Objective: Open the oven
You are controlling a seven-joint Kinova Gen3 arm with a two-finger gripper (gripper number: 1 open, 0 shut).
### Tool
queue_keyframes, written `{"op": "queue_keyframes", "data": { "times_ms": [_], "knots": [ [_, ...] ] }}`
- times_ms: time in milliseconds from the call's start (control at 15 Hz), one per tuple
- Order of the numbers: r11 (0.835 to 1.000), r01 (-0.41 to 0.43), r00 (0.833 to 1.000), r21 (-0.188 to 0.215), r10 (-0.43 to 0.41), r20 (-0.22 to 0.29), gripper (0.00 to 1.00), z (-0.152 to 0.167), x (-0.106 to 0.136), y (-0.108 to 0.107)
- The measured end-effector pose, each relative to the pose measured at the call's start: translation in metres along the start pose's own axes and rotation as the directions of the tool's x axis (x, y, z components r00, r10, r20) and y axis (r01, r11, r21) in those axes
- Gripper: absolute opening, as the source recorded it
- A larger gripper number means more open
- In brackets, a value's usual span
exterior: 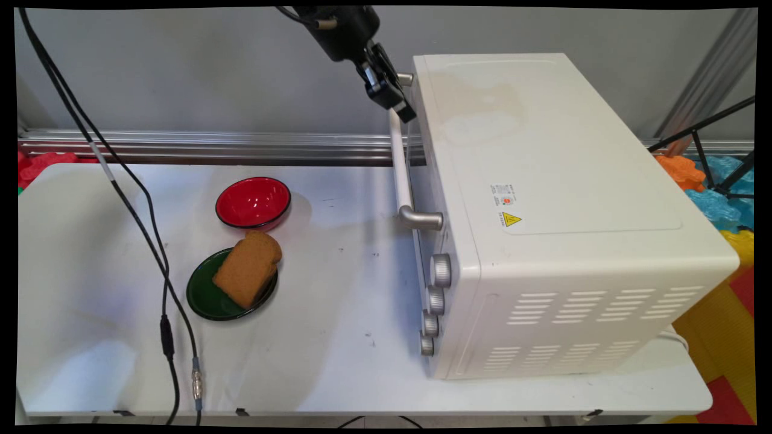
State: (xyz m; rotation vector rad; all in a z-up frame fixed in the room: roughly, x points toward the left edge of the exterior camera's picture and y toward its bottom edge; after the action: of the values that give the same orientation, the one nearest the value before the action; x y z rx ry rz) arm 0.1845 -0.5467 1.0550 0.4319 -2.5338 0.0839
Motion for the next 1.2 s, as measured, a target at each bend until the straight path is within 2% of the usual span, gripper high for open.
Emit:
{"op": "queue_keyframes", "data": {
  "times_ms": [667, 933, 1200],
  "knots": [
    [1.0, 0.007, 0.999, -0.006, -0.007, 0.032, 0.0, 0.036, -0.01, -0.005],
    [1.0, 0.021, 0.998, 0.004, -0.021, 0.052, 0.0, 0.039, -0.021, -0.007],
    [0.999, 0.045, 0.995, 0.01, -0.045, 0.085, 0.0, 0.033, -0.041, -0.009]
  ]
}}
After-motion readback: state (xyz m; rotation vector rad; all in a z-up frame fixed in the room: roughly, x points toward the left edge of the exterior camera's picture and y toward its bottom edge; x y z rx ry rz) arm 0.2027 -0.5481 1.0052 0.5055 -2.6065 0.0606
